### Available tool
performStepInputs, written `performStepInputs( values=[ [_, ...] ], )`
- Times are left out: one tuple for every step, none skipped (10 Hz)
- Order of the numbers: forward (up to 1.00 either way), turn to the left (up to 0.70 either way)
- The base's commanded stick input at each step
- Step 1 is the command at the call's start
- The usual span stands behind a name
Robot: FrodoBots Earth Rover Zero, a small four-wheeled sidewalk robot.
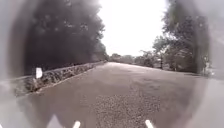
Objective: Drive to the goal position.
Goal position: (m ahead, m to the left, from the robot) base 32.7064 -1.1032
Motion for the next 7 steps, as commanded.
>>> performStepInputs(
  values=[
    [0.85,0.00],
    [0.85,0.00],
    [0.85,0.00],
    [0.85,0.00],
    [0.85,0.00],
    [0.85,0.00],
    [0.85,0.00]
  ],
)
